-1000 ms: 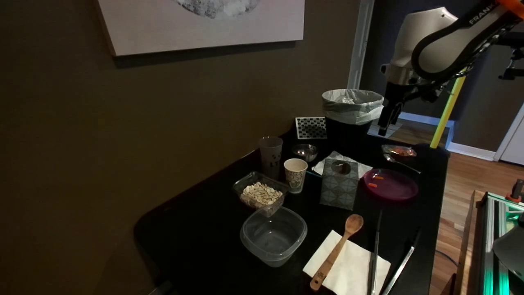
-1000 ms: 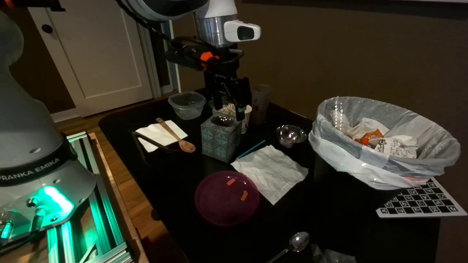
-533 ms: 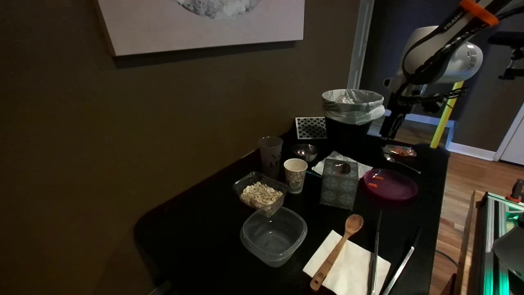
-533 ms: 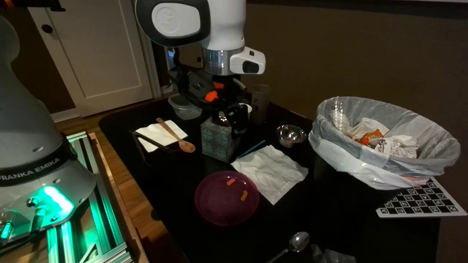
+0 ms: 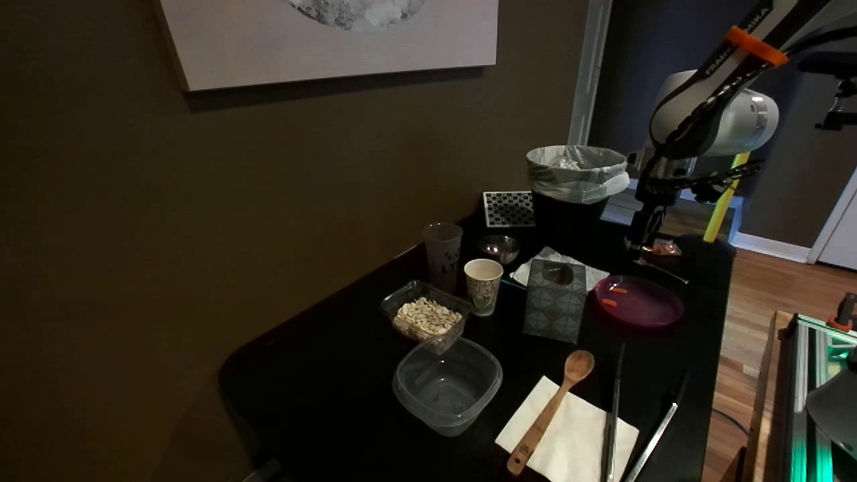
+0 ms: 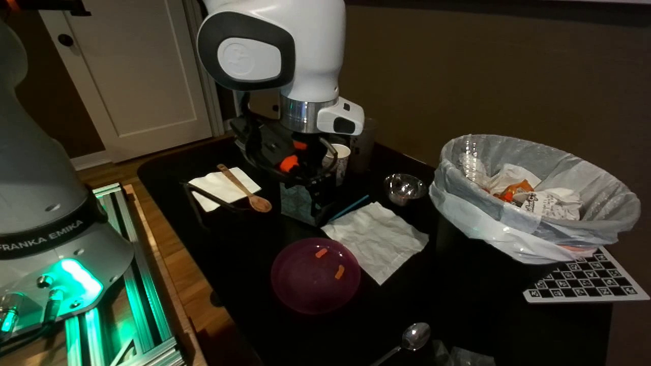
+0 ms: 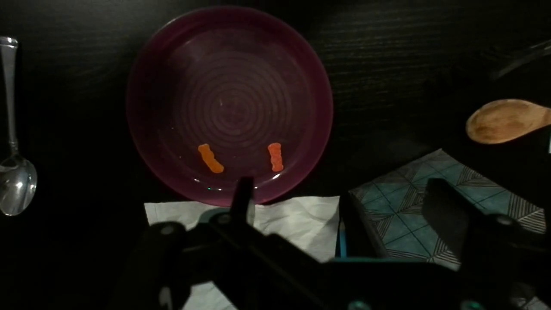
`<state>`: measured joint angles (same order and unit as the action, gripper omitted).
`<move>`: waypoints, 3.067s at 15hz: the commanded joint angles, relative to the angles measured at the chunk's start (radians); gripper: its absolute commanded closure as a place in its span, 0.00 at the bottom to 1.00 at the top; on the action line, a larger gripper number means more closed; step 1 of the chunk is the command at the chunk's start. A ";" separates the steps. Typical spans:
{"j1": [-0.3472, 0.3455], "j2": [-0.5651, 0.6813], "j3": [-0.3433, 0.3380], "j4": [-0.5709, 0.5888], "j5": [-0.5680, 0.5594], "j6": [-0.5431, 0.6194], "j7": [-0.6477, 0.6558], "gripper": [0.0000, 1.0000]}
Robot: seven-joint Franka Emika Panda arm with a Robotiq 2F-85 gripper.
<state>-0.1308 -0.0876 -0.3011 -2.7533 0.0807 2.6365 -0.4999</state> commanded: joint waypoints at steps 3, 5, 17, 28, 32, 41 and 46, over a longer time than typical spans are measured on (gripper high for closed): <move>-0.018 -0.001 0.019 0.001 0.001 -0.002 0.000 0.00; -0.018 -0.001 0.019 0.001 0.001 -0.002 0.000 0.00; -0.117 0.237 0.041 -0.003 0.099 0.187 -0.167 0.00; -0.173 0.472 0.193 0.054 0.208 0.445 -0.215 0.00; -0.215 0.518 0.225 0.086 0.207 0.483 -0.209 0.00; -0.315 0.599 0.337 0.141 0.199 0.604 -0.182 0.00; -0.344 0.625 0.365 0.156 0.192 0.625 -0.184 0.30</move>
<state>-0.4422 0.5007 0.0371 -2.6156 0.2724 3.2321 -0.6861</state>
